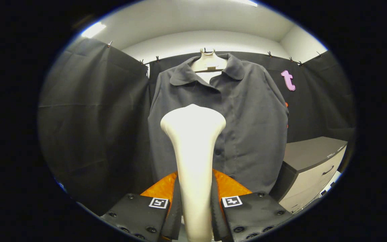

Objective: Iron the clothes twice with a garment steamer, once on the left side and once on the right side.

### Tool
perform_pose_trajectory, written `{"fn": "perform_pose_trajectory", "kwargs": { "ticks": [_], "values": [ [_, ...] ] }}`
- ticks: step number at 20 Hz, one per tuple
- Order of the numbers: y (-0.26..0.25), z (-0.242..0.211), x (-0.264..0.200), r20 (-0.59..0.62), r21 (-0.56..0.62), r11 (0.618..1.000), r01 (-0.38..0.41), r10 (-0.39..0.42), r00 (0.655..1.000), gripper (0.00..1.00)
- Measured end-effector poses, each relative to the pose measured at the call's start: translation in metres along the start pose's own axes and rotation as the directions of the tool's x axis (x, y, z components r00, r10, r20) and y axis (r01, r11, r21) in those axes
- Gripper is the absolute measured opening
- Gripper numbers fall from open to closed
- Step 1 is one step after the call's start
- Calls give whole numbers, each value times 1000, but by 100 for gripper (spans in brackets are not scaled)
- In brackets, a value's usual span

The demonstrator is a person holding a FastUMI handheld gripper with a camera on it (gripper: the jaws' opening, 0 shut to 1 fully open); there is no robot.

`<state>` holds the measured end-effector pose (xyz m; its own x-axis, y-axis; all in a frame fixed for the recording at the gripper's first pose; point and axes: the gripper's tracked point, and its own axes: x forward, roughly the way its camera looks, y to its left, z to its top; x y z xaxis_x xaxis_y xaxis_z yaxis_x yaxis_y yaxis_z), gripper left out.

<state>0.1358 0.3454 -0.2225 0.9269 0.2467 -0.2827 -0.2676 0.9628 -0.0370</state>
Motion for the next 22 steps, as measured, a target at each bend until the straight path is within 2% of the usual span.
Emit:
{"fn": "perform_pose_trajectory", "kwargs": {
  "ticks": [9,14,22],
  "values": [
    [-53,26,-19,68,18,995,102,-103,992,44],
    [-76,35,-32,97,-14,987,158,-156,983,44],
    [-88,31,-33,86,-9,985,174,-173,981,44]
  ]
}}
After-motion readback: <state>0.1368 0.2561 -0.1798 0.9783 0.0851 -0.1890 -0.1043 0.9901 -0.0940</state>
